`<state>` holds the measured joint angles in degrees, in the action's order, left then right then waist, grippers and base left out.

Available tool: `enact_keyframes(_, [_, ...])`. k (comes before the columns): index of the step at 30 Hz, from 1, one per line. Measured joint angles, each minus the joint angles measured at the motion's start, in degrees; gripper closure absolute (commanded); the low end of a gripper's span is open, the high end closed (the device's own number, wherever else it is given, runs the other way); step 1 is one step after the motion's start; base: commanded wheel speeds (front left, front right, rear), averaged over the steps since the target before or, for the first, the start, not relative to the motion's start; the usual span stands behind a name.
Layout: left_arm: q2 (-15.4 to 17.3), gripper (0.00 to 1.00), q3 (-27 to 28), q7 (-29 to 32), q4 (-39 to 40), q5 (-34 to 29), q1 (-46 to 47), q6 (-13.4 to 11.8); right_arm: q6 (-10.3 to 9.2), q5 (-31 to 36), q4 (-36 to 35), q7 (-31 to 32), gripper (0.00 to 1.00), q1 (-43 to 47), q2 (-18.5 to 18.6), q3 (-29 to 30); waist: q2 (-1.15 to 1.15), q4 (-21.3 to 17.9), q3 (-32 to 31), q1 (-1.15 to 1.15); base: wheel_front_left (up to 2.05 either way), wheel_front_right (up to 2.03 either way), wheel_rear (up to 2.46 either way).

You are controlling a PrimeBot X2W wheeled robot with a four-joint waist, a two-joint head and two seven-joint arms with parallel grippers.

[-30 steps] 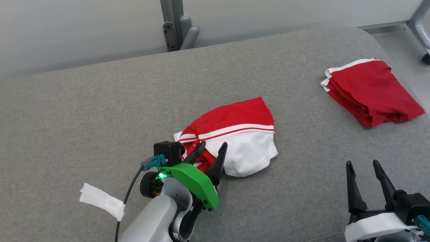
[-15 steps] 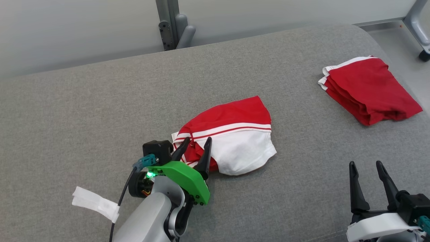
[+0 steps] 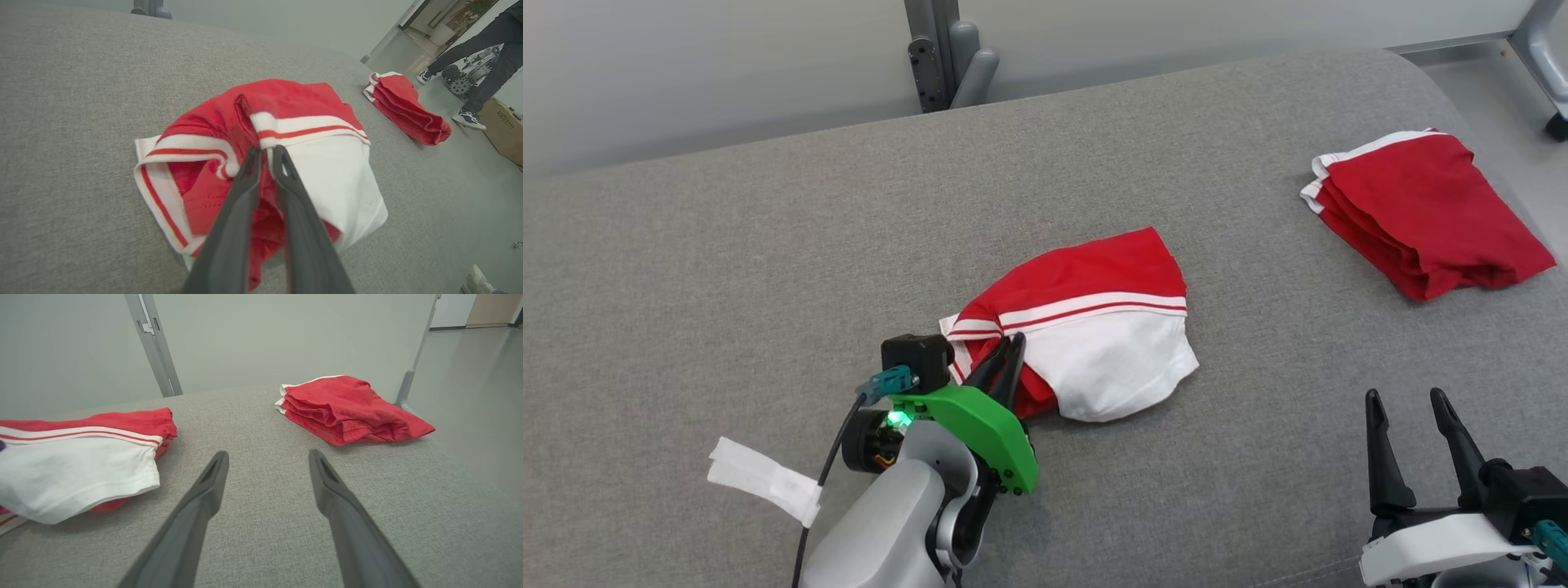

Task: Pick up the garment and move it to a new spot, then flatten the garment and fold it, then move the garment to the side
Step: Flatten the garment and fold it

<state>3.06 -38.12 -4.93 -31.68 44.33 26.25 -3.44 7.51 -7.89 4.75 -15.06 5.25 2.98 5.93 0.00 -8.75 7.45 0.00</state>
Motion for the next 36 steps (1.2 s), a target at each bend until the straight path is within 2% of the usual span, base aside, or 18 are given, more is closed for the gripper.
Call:
enact_keyframes(1, [-0.02,1.00,-0.12,-0.01,-0.09,0.01,0.12,0.09,0.00,-0.01,0.05,0.00,0.00,0.00,0.00,0.02,0.00,-0.10,0.03,0.00,0.00,0.00,0.00])
enact_keyframes(9, [0.16,1.00,-0.16,0.35,2.93,1.62,0.20,1.41,0.00,-0.11,0.16,0.00,0.00,0.11,-0.03,0.55,0.00,-0.32,-0.08,0.00,0.00,0.00,0.00])
enact_keyframes(13, [2.53,1.00,1.47,2.65,11.04,3.68,0.02,1.93,0.00,-0.10,0.18,0.00,0.00,0.30,-0.05,0.76,0.00,0.10,-0.30,0.00,0.00,0.00,0.00])
enact_keyframes(17, [6.78,1.00,3.92,7.48,24.32,7.64,-1.72,1.83,0.00,-0.08,0.13,0.00,0.00,0.32,-0.08,1.10,0.00,0.53,-0.72,0.00,0.00,0.00,0.00])
enact_keyframes(23, [14.55,1.00,9.82,17.85,48.04,16.16,-3.36,-1.10,0.00,0.02,-0.13,0.00,0.00,0.49,-0.09,1.08,0.00,1.08,-1.63,0.00,0.00,0.00,0.00])
enact_keyframes(27, [20.28,1.00,14.07,25.75,59.23,21.51,-2.87,-4.17,0.00,0.01,-0.27,0.00,0.00,0.51,-0.11,1.09,0.00,1.39,-2.04,0.00,0.00,0.00,0.00])
enact_keyframes(31, [25.07,1.00,18.52,32.32,64.67,26.55,0.59,-6.97,0.00,-0.07,-0.60,0.00,0.00,0.53,-0.11,1.26,0.00,1.61,-2.10,0.00,0.00,0.00,0.00])
enact_keyframes(36, [27.00,1.00,20.67,38.77,63.77,31.65,6.48,-8.92,0.00,-0.63,-0.63,0.00,0.00,-0.10,-0.12,0.92,0.00,1.46,-1.34,0.00,0.00,0.00,0.00])
